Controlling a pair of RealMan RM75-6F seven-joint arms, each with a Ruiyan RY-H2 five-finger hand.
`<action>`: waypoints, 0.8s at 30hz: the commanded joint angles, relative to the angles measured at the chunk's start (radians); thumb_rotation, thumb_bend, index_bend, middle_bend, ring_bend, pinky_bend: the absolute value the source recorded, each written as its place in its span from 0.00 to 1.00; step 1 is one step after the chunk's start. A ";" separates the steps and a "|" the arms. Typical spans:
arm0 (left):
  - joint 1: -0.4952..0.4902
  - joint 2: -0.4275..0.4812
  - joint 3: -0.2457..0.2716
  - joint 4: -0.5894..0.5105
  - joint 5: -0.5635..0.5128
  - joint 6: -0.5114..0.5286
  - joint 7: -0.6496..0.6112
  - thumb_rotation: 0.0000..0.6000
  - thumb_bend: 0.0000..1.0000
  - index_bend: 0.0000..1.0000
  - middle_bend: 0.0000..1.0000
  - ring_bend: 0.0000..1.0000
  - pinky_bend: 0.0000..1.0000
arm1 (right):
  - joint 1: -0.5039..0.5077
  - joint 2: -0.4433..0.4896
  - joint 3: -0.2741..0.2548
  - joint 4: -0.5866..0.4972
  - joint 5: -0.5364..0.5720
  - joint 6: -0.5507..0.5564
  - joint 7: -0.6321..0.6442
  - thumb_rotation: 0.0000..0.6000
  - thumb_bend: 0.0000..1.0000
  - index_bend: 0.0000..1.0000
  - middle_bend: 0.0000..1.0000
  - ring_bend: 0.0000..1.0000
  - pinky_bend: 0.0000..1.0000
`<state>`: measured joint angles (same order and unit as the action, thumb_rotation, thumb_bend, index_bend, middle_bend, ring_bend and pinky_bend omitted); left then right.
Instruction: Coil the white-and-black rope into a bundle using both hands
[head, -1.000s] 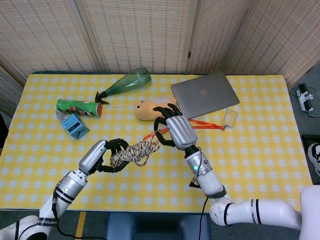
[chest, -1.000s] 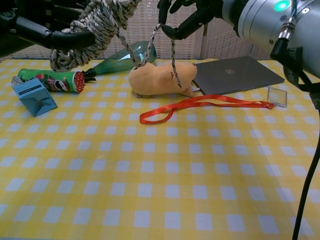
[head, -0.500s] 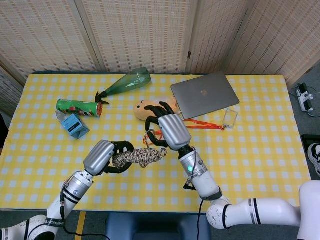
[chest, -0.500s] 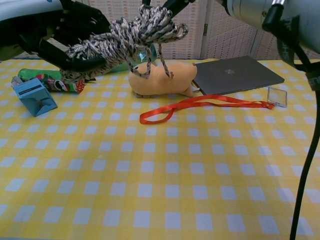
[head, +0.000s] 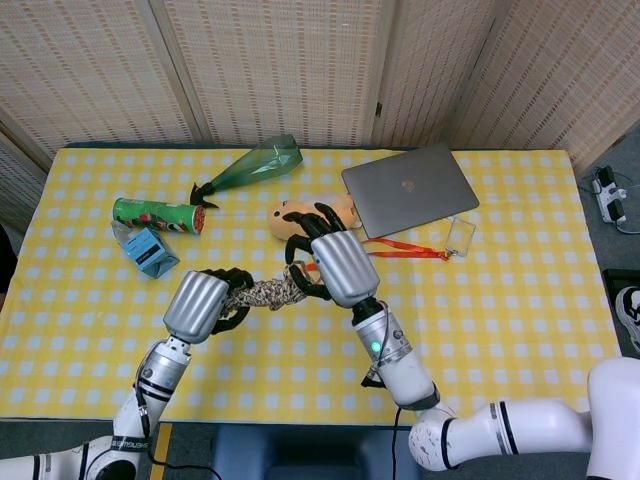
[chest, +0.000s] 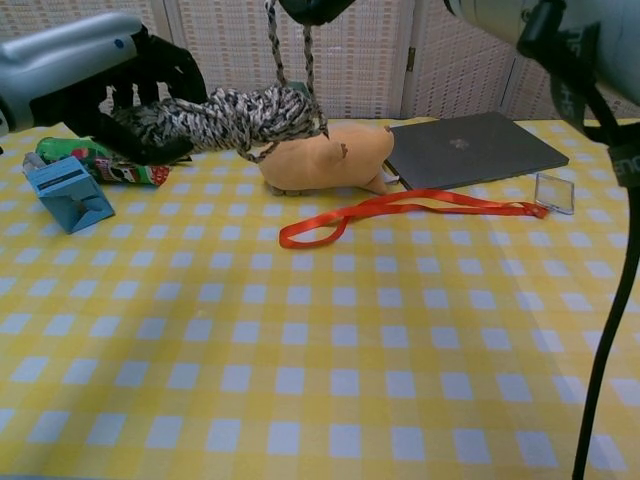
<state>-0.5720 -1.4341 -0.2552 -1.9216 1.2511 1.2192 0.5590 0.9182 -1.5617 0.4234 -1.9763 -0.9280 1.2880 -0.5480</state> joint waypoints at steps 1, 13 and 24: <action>-0.010 -0.018 -0.014 -0.030 -0.100 0.012 0.038 1.00 0.65 0.82 0.81 0.68 0.68 | 0.002 -0.032 -0.026 0.012 -0.041 0.037 -0.027 1.00 0.48 0.68 0.23 0.20 0.08; -0.021 0.046 -0.023 -0.112 -0.152 -0.063 -0.141 1.00 0.65 0.83 0.82 0.69 0.68 | 0.011 -0.114 -0.046 0.095 -0.120 0.078 -0.044 1.00 0.48 0.68 0.23 0.20 0.08; -0.044 0.059 0.003 -0.119 -0.133 -0.092 -0.195 1.00 0.65 0.83 0.83 0.68 0.68 | 0.024 -0.123 -0.036 0.108 -0.161 0.041 -0.014 1.00 0.48 0.68 0.23 0.20 0.08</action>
<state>-0.6092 -1.3786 -0.2555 -2.0314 1.1300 1.1374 0.3820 0.9416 -1.6831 0.3875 -1.8706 -1.0803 1.3303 -0.5662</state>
